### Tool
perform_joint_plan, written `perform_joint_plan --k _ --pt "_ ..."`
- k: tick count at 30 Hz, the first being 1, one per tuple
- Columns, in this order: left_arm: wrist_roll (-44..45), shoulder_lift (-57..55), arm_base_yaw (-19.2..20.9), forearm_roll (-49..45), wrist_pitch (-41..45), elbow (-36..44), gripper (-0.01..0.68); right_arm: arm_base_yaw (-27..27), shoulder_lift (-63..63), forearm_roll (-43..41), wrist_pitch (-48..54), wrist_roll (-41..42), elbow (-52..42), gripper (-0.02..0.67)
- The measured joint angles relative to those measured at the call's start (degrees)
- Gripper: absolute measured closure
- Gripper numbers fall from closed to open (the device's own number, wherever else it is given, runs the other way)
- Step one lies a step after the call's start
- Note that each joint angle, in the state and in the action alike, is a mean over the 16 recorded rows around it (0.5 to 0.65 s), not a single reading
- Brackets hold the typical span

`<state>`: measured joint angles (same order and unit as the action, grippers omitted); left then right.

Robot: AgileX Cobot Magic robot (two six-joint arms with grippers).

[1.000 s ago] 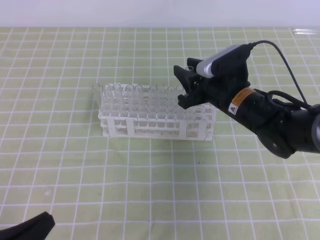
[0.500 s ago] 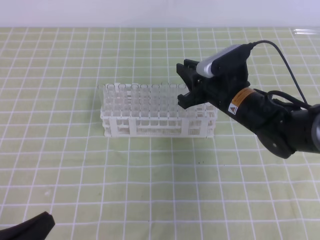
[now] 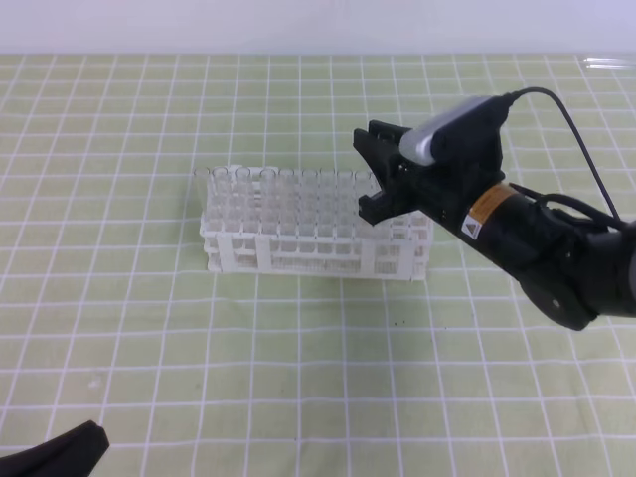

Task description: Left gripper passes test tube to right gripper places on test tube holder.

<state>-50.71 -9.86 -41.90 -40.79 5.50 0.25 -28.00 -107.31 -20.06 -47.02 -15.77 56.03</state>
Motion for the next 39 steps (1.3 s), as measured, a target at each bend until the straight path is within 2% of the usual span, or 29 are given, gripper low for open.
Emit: perform_joint_plan --k 9,33,39 --pt "0.0 0.0 0.0 0.0 0.0 0.1 0.675 0.0 0.4 0.2 -2.8 0.4 -2.0 0.559" --pt "0.0 0.0 0.0 0.0 0.0 0.0 0.675 0.0 -0.1 -0.3 -2.5 2.5 -2.1 0.559" --pt "0.0 0.0 0.0 0.0 0.0 0.1 0.675 0.0 -0.3 -0.2 -2.3 2.2 -2.2 0.532"
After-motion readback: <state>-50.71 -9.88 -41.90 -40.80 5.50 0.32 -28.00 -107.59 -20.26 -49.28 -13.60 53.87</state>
